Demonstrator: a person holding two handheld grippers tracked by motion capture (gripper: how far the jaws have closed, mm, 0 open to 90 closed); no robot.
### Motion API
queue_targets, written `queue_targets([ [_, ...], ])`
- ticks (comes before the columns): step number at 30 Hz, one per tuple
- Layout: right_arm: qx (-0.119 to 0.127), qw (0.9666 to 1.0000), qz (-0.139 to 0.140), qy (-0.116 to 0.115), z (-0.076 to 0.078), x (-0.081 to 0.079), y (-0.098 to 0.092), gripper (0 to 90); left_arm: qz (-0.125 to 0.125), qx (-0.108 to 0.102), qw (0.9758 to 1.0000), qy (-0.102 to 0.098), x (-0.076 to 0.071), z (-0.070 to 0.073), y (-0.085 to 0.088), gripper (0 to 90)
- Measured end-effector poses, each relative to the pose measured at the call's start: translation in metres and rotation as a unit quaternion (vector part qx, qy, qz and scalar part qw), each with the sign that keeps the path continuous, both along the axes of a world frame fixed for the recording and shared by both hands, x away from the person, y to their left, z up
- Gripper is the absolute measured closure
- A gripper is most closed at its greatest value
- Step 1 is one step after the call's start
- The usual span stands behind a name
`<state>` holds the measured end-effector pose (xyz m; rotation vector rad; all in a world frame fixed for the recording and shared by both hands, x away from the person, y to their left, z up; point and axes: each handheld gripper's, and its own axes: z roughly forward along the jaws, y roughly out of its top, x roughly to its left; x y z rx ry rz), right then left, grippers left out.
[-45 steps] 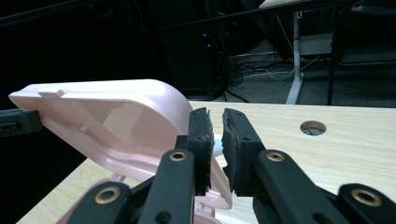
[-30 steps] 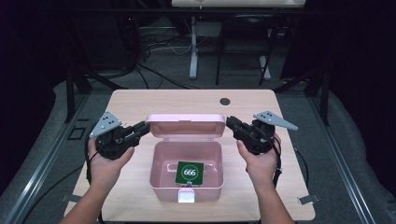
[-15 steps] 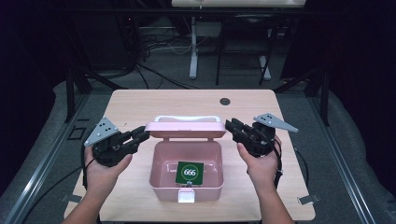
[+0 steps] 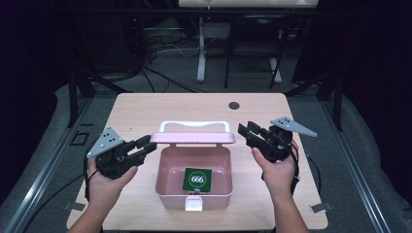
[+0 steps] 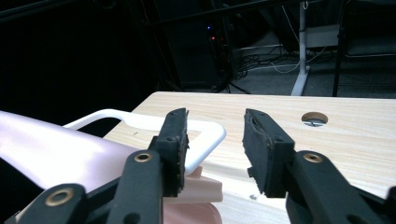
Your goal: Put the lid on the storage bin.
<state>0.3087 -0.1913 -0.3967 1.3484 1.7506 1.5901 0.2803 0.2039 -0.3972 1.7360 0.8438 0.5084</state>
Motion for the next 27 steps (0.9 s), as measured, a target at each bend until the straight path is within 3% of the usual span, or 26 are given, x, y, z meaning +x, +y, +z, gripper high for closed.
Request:
queue_targets([
  [27, -0.008, 0.9998, 0.01, 0.015, -0.001, 0.002, -0.002, 55.0, -0.017, 0.001, 0.9998, 0.004, -0.021, -0.008, 0.004, 66.2],
])
